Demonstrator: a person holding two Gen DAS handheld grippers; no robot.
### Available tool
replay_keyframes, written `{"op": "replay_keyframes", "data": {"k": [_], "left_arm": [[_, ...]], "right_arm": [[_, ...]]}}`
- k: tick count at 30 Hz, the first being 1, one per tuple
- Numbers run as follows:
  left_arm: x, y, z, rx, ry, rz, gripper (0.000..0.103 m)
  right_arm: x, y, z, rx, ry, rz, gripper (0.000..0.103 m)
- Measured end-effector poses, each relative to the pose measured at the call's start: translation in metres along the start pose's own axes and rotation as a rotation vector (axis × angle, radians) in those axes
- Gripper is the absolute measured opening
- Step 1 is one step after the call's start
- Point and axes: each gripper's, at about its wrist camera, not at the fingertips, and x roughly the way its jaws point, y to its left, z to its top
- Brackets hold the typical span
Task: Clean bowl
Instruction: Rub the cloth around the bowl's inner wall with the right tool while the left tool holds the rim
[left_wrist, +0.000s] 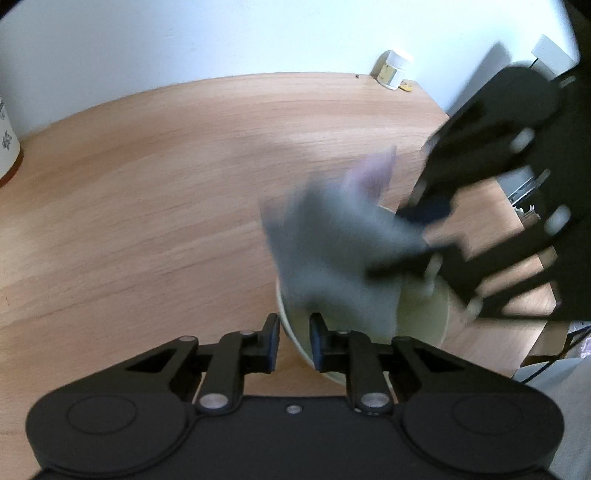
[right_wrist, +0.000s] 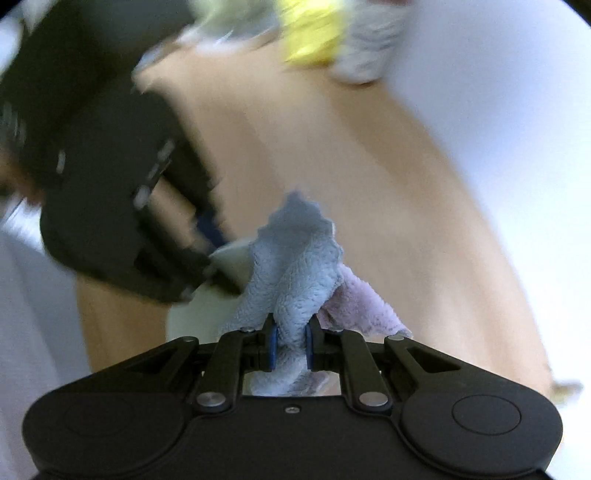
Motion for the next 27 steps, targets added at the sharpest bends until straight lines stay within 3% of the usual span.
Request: {"op": "replay_keyframes", "data": {"k": [5,10,21,27], "left_arm": [[0.000,0.004,-0.004,-0.059,0.010,-0.022,0.018],[-0.001,0.002,-0.008,-0.011,0.007,-0.033,0.020],[0.005,0.009,0.004,-0.019,0.005,-0.023,0.020],[0.006,0.002,-0.002,-0.031,-0.021,0.019,0.014]], "right_arm": [[0.012,0.016,-0.009,0.043,0.012,-0.077,0.015],[0.034,0.033,-0.001,0.036,0.055,-0.111,0.015],[0.062,0.033,0.008,0.040,0.129,-0.020,0.016],[0.060,0.032,0.013,0.005,0.136,0.030,0.016]]}}
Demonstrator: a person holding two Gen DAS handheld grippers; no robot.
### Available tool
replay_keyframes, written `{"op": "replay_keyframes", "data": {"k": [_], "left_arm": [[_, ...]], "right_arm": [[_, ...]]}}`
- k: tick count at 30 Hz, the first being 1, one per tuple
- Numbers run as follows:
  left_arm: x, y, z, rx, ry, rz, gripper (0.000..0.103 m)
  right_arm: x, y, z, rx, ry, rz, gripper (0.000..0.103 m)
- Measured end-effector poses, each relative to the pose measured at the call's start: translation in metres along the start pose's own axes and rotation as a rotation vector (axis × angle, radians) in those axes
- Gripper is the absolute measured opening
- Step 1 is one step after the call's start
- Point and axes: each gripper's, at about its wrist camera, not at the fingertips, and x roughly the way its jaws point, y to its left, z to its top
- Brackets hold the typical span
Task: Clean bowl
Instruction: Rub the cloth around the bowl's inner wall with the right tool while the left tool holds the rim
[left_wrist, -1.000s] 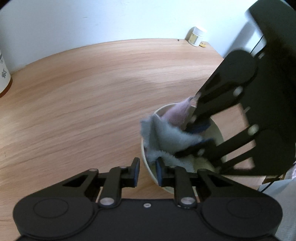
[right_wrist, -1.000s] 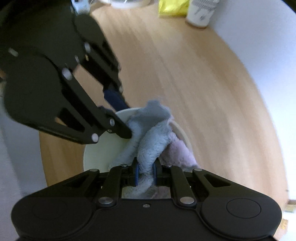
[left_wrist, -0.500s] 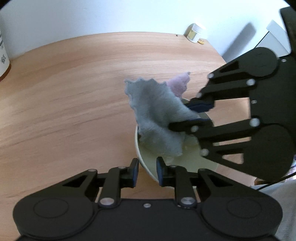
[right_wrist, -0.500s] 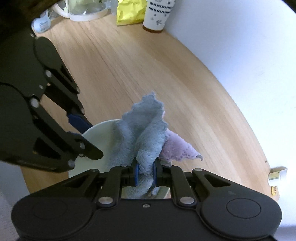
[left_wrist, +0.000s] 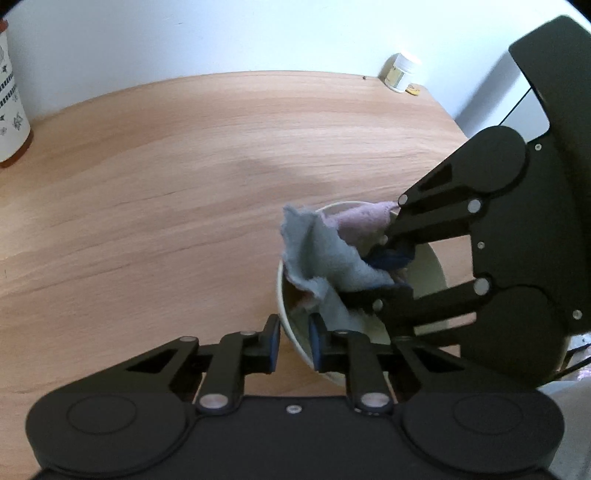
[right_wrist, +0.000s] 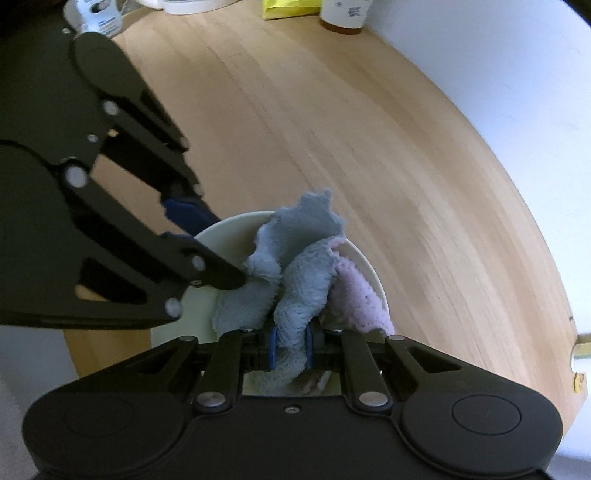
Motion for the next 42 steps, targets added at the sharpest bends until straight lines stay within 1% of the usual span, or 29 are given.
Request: {"op": "replay_keyframes", "data": {"k": [1,3,4,6,14,16,19,22,25,31,35,37,38,40,42], "left_arm": [[0.000,0.001,0.001,-0.008,0.000,-0.001,0.014],[0.000,0.002,0.000,-0.014,-0.003,-0.004,0.014],[0.000,0.002,-0.001,-0.017,-0.006,-0.007,0.014],[-0.006,0.004,-0.007,-0.021,-0.011,-0.012,0.014],[-0.002,0.006,-0.009,-0.008,-0.016,-0.004,0.014],[-0.003,0.004,-0.010,-0.001,-0.018,0.004,0.014],[-0.004,0.000,-0.008,0.003,-0.014,0.014,0.014],[-0.004,-0.002,-0.007,0.011,-0.015,0.028,0.014],[-0.002,-0.002,-0.007,0.022,-0.012,0.029,0.014],[-0.002,-0.009,-0.006,0.042,-0.010,0.027,0.014],[-0.002,-0.011,-0.005,0.043,-0.007,0.030,0.014],[-0.004,-0.007,-0.005,0.037,-0.006,0.035,0.014],[-0.007,-0.003,-0.005,0.032,-0.005,0.041,0.014],[-0.009,0.001,-0.005,0.021,-0.006,0.046,0.014],[-0.008,0.001,-0.005,0.003,-0.009,0.037,0.014]], "right_arm": [[-0.005,0.000,0.001,-0.006,-0.012,0.007,0.016],[-0.014,-0.001,0.001,0.006,-0.039,0.051,0.016],[-0.013,-0.002,0.001,0.007,-0.038,0.065,0.016],[-0.003,-0.005,0.002,-0.024,-0.017,0.040,0.016],[0.016,-0.007,0.016,-0.026,0.032,0.044,0.016],[0.019,-0.006,0.018,-0.035,0.049,0.022,0.016],[0.023,0.008,0.017,-0.096,0.055,-0.055,0.016],[0.025,0.014,0.017,-0.083,0.064,-0.100,0.016],[0.023,0.009,0.017,-0.050,0.070,-0.123,0.016],[0.018,0.011,0.021,-0.036,0.054,-0.193,0.016],[0.012,0.009,0.022,-0.001,0.033,-0.205,0.016],[0.005,0.006,0.023,0.036,0.014,-0.198,0.016],[0.001,0.003,0.024,0.064,0.007,-0.180,0.016],[-0.008,-0.004,0.028,0.137,-0.016,-0.116,0.016],[-0.009,-0.006,0.034,0.165,-0.025,-0.052,0.016]]}}
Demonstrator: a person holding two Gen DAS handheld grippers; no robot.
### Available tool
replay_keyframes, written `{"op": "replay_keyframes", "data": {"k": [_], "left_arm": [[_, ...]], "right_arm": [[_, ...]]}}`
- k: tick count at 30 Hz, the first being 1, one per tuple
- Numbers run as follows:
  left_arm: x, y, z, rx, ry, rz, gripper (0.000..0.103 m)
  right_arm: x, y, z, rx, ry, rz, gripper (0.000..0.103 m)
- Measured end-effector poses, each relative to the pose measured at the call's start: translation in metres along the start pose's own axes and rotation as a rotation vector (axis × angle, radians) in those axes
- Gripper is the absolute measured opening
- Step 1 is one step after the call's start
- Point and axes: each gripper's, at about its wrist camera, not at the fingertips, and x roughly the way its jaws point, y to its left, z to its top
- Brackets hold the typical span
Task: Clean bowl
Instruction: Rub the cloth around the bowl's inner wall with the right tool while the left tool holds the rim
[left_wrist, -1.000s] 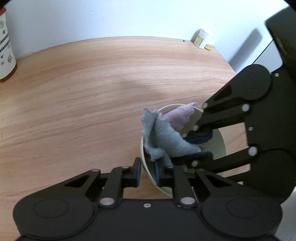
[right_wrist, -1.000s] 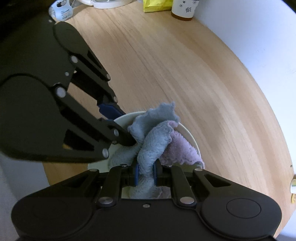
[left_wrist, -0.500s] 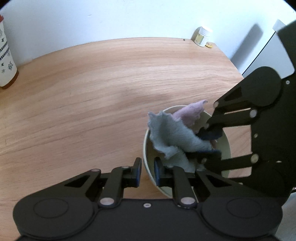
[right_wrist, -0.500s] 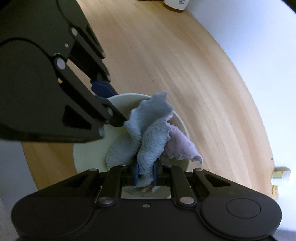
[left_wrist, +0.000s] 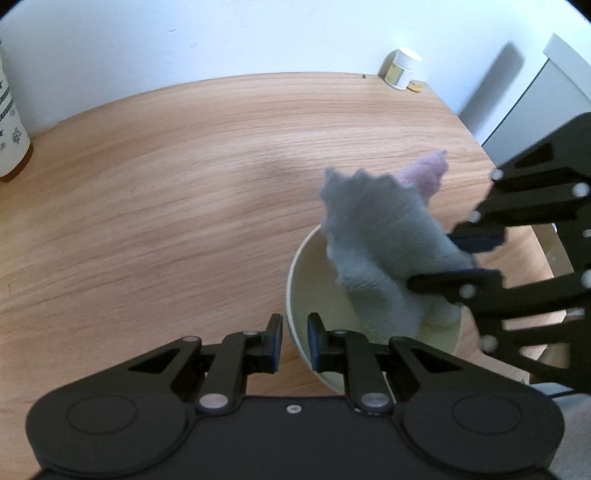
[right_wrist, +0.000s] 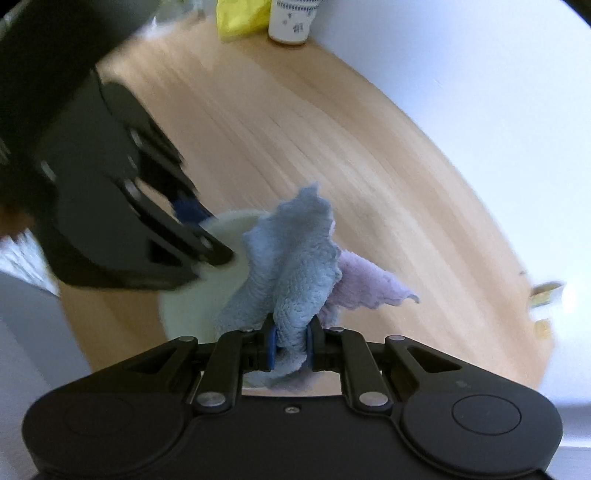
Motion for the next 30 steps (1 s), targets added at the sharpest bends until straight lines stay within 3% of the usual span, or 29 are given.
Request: {"op": "replay_keyframes", "data": {"k": [9,13,30], "left_arm": [[0.006,-0.010,-0.002,-0.045,0.000,-0.026,0.014],[0.012,-0.019,-0.002,-0.041,0.003,-0.014,0.014],[0.018,-0.047,0.000,0.003,0.007,0.002,0.017]], "right_arm": [[0.045,-0.015,0.025,0.124,0.062,0.217,0.016],[0.070,-0.021,0.039,0.145,0.114,0.262,0.016],[0.085,-0.019,0.069,-0.087,0.267,0.209,0.017]]}}
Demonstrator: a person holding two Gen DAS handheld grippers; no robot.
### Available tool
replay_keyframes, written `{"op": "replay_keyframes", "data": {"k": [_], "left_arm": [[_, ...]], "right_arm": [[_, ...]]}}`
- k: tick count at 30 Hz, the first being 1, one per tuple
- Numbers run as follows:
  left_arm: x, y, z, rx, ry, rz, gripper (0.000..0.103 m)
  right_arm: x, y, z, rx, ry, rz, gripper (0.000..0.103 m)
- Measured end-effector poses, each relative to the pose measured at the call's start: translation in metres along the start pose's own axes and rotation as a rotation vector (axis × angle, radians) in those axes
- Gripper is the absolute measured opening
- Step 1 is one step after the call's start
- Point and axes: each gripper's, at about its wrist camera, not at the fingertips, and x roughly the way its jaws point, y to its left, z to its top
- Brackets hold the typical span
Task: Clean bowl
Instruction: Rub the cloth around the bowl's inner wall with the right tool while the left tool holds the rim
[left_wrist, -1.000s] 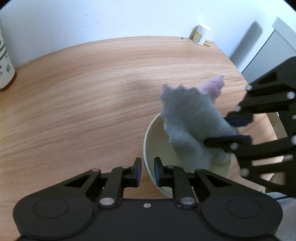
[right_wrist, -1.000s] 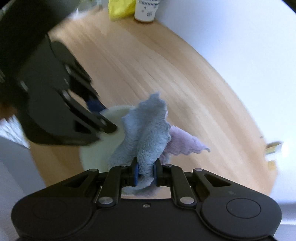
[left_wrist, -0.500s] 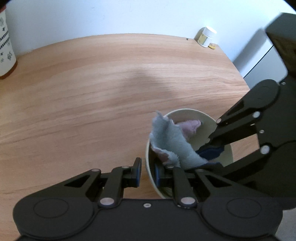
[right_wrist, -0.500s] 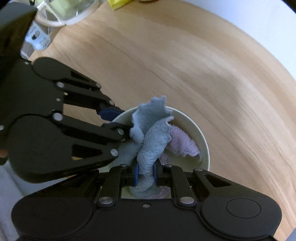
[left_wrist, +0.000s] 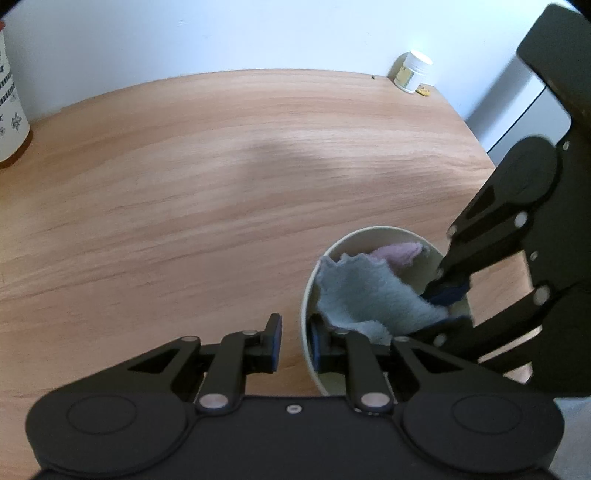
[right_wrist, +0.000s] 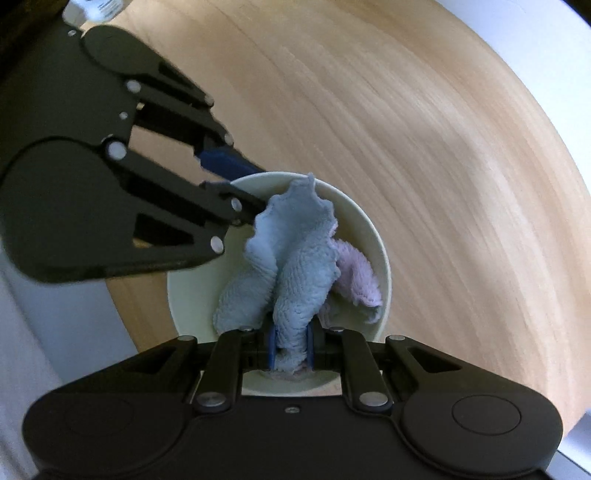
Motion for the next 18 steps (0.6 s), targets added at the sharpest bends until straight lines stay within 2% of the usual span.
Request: {"op": "replay_keyframes", "data": {"k": [6,11,15,18], "left_arm": [[0.007,-0.001,0.004,-0.014,-0.002,0.009,0.020],[0.006,-0.003,0.002,-0.030,-0.006,0.016,0.019],[0.003,0.009,0.002,-0.162,-0.016,-0.022,0.020],[0.002,0.020,0.002,-0.283,-0.005,-0.073,0.020]], "right_arm": [[-0.010,-0.002,0.012,-0.034,0.025,-0.026,0.017],[-0.022,-0.006,0.022,-0.009,-0.001,-0.012,0.017],[-0.019,-0.014,0.034,0.090,-0.082,0.001,0.018],[-0.005,-0.016,0.045,0.146,-0.108,0.011,0.017]]}}
